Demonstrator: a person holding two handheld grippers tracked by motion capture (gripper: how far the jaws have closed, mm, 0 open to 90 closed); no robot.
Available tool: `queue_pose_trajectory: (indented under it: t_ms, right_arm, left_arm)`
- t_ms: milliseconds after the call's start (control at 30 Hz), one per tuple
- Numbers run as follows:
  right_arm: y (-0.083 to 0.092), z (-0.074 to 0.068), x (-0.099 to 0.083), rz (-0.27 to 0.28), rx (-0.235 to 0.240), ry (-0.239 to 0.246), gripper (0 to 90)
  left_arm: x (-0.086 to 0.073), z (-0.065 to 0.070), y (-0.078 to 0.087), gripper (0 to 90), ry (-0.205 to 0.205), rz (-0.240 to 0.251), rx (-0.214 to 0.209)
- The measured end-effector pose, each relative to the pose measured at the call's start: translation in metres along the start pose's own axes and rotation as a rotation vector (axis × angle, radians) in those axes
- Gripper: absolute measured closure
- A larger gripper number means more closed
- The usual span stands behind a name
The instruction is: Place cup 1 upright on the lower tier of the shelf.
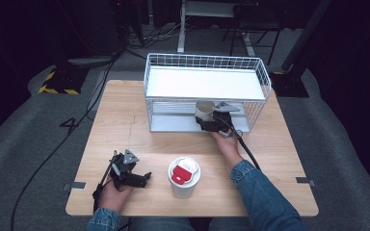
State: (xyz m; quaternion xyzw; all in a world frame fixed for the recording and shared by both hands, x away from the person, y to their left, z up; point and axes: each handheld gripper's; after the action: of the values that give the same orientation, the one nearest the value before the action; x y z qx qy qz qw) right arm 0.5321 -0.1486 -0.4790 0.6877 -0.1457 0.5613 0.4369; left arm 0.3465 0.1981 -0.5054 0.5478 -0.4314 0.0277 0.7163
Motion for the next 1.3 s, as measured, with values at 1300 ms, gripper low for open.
queue_pose_trajectory:
  t_ms: [1300]
  right_arm:
    - [0.090, -0.002, 0.015, -0.016, 0.053, 0.010, 10.2]
  left_arm:
    - [0.001, -0.001, 0.000, 0.9, -0.004, 0.004, 0.003]
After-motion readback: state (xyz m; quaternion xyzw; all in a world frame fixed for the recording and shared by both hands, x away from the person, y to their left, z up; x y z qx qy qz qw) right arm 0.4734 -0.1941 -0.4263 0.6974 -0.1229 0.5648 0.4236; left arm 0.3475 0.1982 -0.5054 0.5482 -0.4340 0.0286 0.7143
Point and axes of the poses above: each handheld gripper's, and its own axes: y roughly backward along the jaws, x roughly out of its top, z roughly to its right, and after that the axes turned 1 degree about -z, right-handed
